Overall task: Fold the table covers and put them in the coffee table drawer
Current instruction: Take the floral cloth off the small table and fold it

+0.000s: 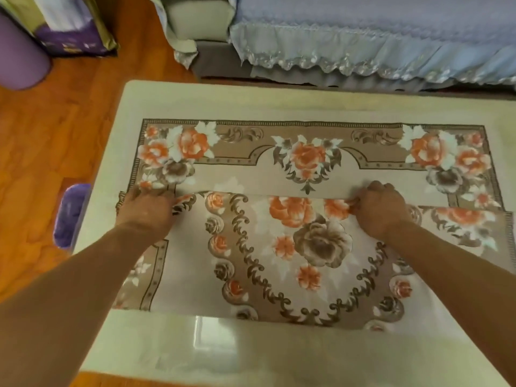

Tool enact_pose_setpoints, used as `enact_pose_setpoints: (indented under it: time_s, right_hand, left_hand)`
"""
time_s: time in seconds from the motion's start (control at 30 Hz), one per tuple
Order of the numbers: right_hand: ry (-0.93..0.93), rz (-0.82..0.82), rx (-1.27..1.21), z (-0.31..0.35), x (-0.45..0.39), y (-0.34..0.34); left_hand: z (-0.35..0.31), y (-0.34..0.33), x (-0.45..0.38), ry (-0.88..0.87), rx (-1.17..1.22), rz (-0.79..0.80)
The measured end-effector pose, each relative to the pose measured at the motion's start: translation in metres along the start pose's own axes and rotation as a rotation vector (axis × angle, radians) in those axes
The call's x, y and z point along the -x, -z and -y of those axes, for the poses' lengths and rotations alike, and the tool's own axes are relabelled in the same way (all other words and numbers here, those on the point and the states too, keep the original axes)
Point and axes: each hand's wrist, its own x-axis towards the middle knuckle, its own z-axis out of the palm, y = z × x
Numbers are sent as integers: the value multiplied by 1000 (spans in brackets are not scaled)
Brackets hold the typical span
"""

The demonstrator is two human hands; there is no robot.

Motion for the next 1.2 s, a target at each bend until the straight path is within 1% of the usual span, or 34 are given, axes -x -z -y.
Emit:
enact_pose_setpoints:
  time_s: [0.1,0.17,0.23,0.33,0.43,0.5,0.63,0.77,0.83,0.93,1.03,1.07,1.13,1.17,1.2]
  right_hand:
    - [14,-146,-85,0,-8,-5]
    - [30,-235,-122,-1,-19,1]
    - [43,-272,-96,1,-41,14]
    - [17,-261,-32,1,-86,33]
    - [-15,-274,-3,8,-127,46]
    - [-52,-278,2,13,-145,51]
    - [-128,-276,5,20,-165,61]
    - [-207,-271,6,36,-165,66]
    - [-205,-275,43,48,-162,64]
    - [-58,-326,51,78,-159,59]
    - [111,-329,-20,120,-156,58]
    - [168,-328,-50,136,-155,60]
    - [296,-324,-141,172,-153,63]
    - [359,-313,-199,191,-154,66]
    - [425,-300,-246,210,-155,70]
  left_hand:
    - [3,10,-20,20,39,19]
    - [15,19,-43,-39,34,13]
    - [25,33,-73,-95,-1,-18]
    - [27,56,-122,-159,-21,-76]
    - [27,68,-157,-149,79,-63]
    - [26,71,-171,-133,74,-75]
    - [22,77,-181,-104,174,-188]
    - [20,59,-182,-120,243,-268]
    - [20,47,-180,-119,267,-322]
    - [23,32,-173,-88,225,-390]
    - [32,37,-145,-27,191,-389]
    - [36,40,-131,-56,164,-371]
    - [46,45,-98,-183,126,-298]
    - [50,41,-81,-266,179,-227]
    - [54,34,-66,-377,281,-133]
